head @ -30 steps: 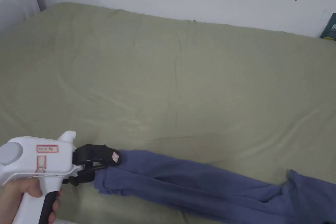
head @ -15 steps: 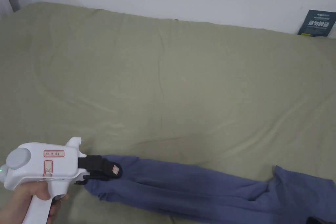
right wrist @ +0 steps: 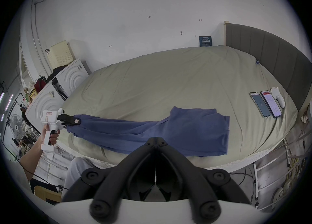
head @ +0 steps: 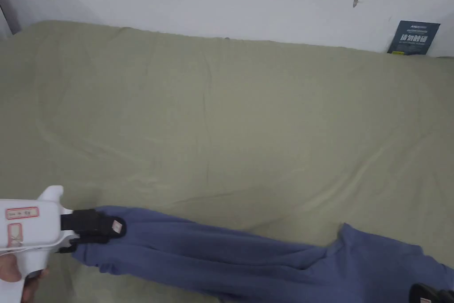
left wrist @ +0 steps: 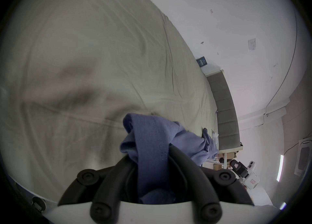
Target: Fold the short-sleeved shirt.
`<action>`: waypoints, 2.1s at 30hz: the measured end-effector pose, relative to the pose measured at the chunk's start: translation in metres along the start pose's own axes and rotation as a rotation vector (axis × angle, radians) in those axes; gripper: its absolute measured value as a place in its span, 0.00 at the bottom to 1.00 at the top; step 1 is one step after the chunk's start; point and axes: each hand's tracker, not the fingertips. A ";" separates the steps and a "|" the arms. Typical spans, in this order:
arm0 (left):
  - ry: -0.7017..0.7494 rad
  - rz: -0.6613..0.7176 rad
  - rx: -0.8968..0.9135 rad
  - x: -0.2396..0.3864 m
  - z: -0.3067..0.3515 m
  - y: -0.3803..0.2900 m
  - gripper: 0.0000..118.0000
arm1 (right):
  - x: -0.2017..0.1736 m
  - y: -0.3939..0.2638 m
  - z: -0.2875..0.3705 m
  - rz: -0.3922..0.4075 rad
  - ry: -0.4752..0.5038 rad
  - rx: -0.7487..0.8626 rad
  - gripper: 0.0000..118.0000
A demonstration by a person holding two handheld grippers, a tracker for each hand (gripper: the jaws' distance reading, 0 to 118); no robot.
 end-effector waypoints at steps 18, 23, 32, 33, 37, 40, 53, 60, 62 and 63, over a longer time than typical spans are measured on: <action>0.403 -0.254 0.071 0.110 0.047 -0.029 0.05 | 0.002 0.006 0.004 0.057 -0.074 0.107 0.00; 0.523 -0.340 -0.006 0.162 0.004 -0.053 0.05 | 0.004 0.000 0.009 0.087 -0.110 0.115 0.01; 0.635 -0.487 -0.121 0.209 -0.113 -0.098 0.06 | 0.018 -0.013 0.012 0.033 -0.096 0.102 0.01; 0.638 -0.473 -0.111 0.211 -0.128 -0.106 0.12 | 0.019 -0.014 0.013 0.028 -0.096 0.101 0.00; 0.612 -0.588 -0.130 0.210 -0.180 -0.124 0.94 | 0.027 -0.017 0.016 -0.001 -0.100 0.094 0.01; 0.582 -0.513 -0.180 0.206 -0.184 -0.129 0.94 | 0.033 -0.018 0.019 -0.022 -0.103 0.095 0.01; 0.172 -0.196 -0.072 0.112 -0.060 -0.068 0.00 | 0.020 -0.018 0.004 -0.027 -0.047 0.061 0.01; 0.047 -0.189 -0.257 0.117 -0.150 -0.099 0.00 | 0.012 -0.021 0.005 -0.017 -0.048 0.040 0.01; 0.005 -0.165 -0.291 0.119 -0.175 -0.106 0.00 | 0.012 -0.021 0.007 -0.015 -0.053 0.040 0.00; 0.025 -0.181 -0.271 0.117 -0.181 -0.108 0.00 | 0.013 -0.021 0.007 -0.017 -0.055 0.040 0.01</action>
